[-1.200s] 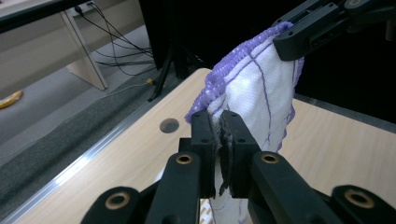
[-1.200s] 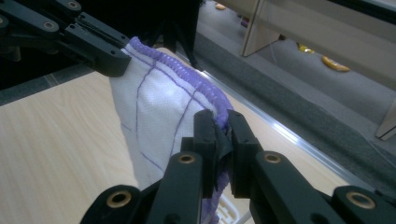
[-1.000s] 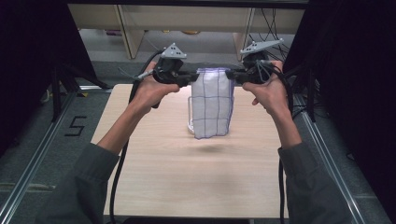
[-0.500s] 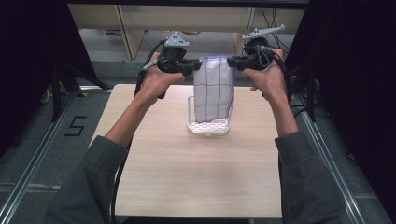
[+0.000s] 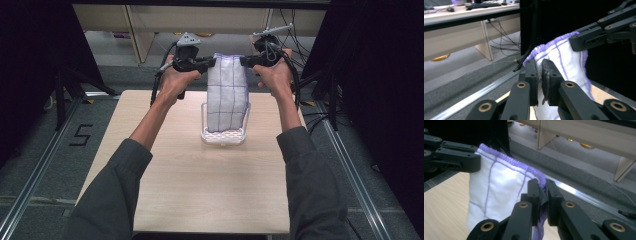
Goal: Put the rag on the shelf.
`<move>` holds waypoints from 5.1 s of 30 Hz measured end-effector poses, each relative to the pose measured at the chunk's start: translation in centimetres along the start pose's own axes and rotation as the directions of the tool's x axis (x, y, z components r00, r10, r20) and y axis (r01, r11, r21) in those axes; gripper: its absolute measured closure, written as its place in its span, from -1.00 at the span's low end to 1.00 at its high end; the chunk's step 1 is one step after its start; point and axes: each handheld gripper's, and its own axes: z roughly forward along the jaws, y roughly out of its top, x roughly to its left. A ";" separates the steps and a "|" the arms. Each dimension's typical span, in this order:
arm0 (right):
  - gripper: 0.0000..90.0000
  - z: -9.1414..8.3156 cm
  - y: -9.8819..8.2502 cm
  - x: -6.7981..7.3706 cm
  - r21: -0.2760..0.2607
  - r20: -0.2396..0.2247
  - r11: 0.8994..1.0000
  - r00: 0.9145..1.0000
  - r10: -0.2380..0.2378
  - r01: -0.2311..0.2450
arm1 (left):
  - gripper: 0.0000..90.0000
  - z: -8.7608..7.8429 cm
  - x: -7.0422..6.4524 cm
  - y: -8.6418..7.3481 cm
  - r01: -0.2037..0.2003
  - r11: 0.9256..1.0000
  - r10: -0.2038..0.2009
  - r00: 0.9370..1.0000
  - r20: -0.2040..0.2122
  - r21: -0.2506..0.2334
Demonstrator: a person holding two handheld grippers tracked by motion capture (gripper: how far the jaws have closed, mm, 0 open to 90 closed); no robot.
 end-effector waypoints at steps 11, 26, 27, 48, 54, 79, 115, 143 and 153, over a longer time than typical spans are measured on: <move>0.88 5.1 -1.4 -1.2 0.070 0.034 0.996 0.998 0.055 -0.058 | 0.81 2.9 1.9 -3.3 0.090 0.995 -0.089 0.996 -0.026 0.036; 0.87 8.6 -3.6 -1.7 0.199 0.094 0.976 0.993 0.073 -0.090 | 0.83 4.6 2.9 -6.4 0.140 0.983 -0.135 0.989 -0.055 0.115; 0.87 8.8 -3.8 -1.9 0.214 0.094 0.973 0.993 0.066 -0.085 | 0.83 4.7 2.8 -6.6 0.138 0.983 -0.132 0.990 -0.056 0.123; 0.51 8.5 -5.3 -3.3 0.214 0.086 0.965 0.987 0.135 -0.151 | 0.60 3.3 3.7 -7.6 0.184 0.955 -0.175 0.983 -0.060 0.231; 0.47 6.9 -5.1 -3.5 0.205 0.071 0.971 0.992 0.108 -0.120 | 0.42 1.8 3.9 -7.3 0.183 0.952 -0.173 0.983 -0.061 0.247; 0.31 2.7 -6.6 -2.7 0.127 -0.051 0.988 0.994 0.092 -0.085 | -0.10 -1.9 2.2 -7.3 0.106 0.948 -0.109 0.994 -0.007 0.299; 0.01 -1.2 -10.2 -1.3 0.083 -0.110 0.989 0.985 0.135 -0.126 | -0.24 -6.3 -0.3 -10.6 0.074 0.959 -0.095 0.993 0.065 0.274; -0.13 -4.6 -13.3 0.8 0.027 -0.147 0.995 0.985 0.095 -0.091 | -0.31 -9.5 -3.3 -13.5 0.036 0.965 -0.074 0.988 0.136 0.259; -0.15 -4.9 -14.4 1.7 0.044 -0.153 0.997 0.985 0.076 -0.070 | -0.31 -10.0 -4.0 -14.3 0.028 0.967 -0.066 0.987 0.143 0.255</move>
